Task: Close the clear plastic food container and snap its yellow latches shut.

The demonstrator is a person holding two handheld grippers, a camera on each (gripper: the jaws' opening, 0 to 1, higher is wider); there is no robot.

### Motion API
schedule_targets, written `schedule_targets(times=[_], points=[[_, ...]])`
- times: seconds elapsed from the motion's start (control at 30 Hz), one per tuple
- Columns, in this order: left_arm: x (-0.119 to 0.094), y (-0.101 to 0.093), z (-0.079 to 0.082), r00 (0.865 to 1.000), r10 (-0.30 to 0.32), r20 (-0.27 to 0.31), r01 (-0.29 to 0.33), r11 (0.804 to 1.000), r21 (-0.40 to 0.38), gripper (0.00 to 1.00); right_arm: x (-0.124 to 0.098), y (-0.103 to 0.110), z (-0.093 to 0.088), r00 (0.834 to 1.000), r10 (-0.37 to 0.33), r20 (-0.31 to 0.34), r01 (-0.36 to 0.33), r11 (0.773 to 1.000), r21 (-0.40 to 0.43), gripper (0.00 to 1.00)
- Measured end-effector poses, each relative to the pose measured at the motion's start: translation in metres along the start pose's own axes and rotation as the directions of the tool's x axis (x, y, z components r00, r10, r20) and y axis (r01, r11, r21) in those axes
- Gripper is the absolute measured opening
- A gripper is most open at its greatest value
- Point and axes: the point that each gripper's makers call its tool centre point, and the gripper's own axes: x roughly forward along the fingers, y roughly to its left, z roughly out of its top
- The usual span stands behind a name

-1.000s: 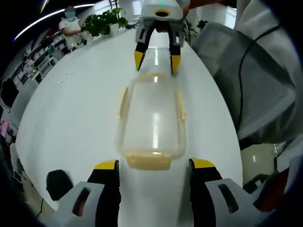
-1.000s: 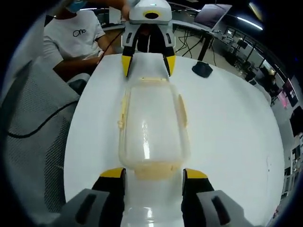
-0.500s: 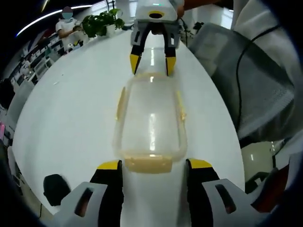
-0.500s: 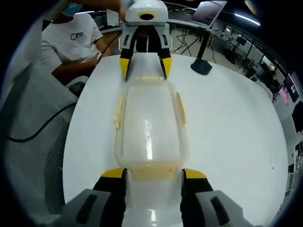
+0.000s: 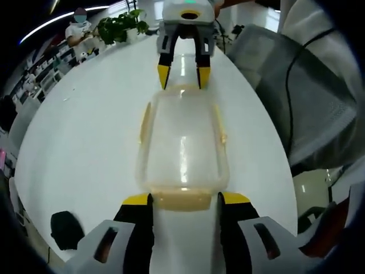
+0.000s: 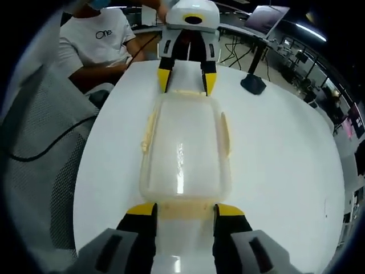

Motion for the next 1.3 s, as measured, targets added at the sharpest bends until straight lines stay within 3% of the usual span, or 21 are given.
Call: schedule_targets(times=[0.1,0.7,0.8,1.3], points=[[0.001,0.000,-0.004,1.000,-0.001,-0.017,0.001,1.000,0.005,0.39,0.002,0.003,0.001,1.000,0.007,-0.003,-0.007,1.000,-0.008,0.37],[-0.001,-0.001,-0.003,1.000,0.009,-0.012,-0.009,1.000,-0.013,0.39,0.004,0.003,0.000,1.000,0.012,-0.009,-0.012,1.000,0.021,0.37],[-0.001,-0.002,-0.003,1.000,0.012,-0.013,-0.013,1.000,-0.022,0.39,0.004,0.004,0.000,1.000,0.013,-0.002,-0.013,1.000,-0.004,0.36],[-0.014,-0.024,0.007,0.998,0.007,-0.056,-0.009,1.000,-0.030,0.37,-0.014,0.014,0.006,0.999,0.044,0.023,-0.043,0.998,-0.038,0.36]])
